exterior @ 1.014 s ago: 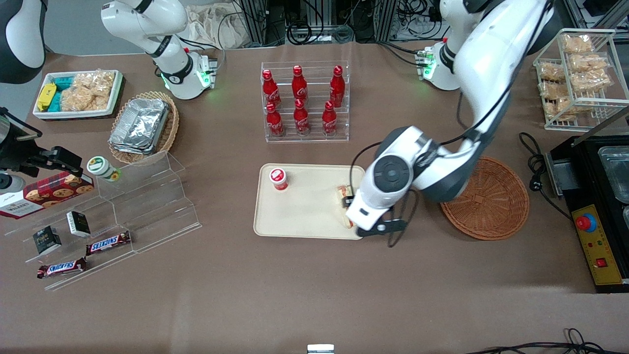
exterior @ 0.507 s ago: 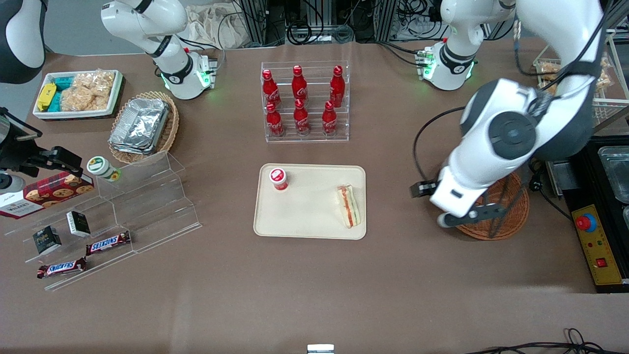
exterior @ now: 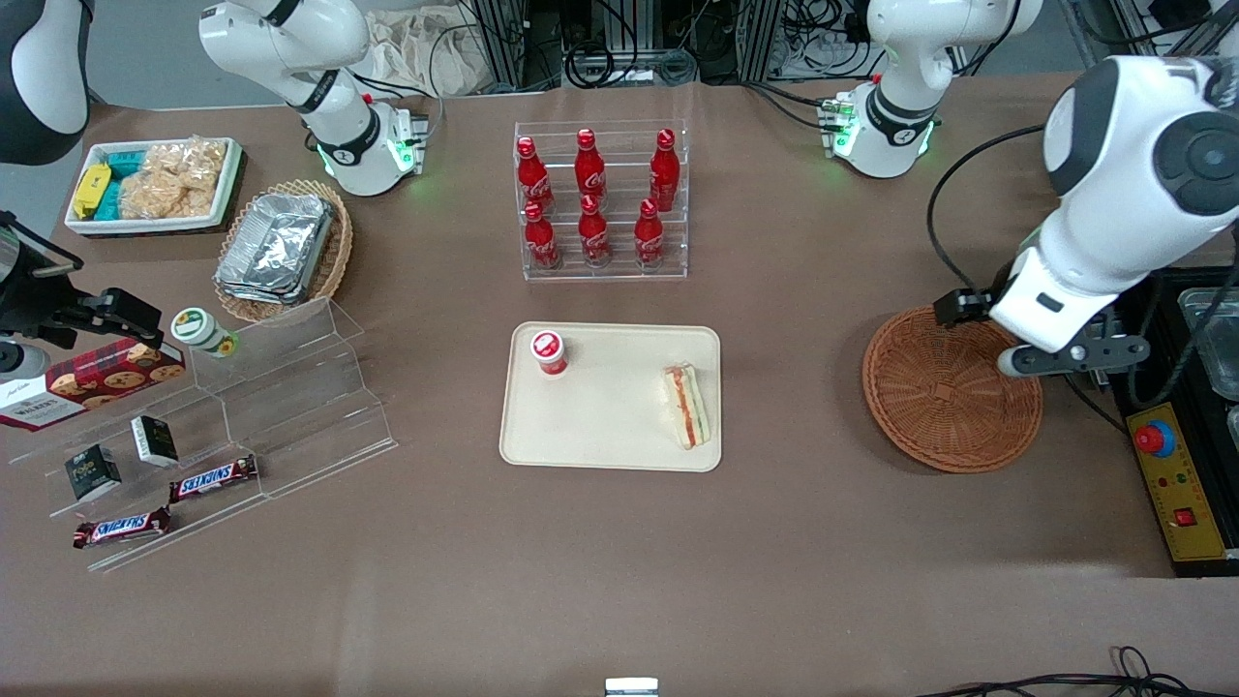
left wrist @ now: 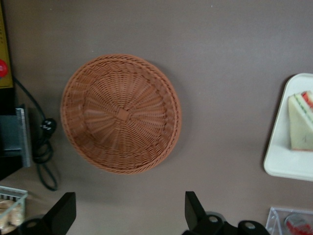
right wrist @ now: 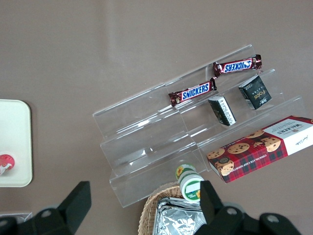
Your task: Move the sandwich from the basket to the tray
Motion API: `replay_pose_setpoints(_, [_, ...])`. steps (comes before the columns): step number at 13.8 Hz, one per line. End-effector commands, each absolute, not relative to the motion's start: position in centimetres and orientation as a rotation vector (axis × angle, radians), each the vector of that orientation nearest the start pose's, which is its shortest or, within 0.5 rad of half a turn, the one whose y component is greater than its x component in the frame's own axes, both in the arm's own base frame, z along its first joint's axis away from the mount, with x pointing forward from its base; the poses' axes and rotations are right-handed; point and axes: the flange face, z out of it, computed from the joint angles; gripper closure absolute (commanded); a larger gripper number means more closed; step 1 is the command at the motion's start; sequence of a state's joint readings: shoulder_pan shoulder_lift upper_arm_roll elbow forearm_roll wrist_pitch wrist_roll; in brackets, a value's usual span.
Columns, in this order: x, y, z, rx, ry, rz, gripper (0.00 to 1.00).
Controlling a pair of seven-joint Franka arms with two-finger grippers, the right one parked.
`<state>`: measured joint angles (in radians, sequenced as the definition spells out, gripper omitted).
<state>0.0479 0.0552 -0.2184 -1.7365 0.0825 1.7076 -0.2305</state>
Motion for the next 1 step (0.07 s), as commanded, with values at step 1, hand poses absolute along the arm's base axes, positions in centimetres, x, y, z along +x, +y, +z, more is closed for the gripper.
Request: replay_pose_setpoints(1, [57.71,-7.23,54.15,-3.055,0.047,0.160,0.00])
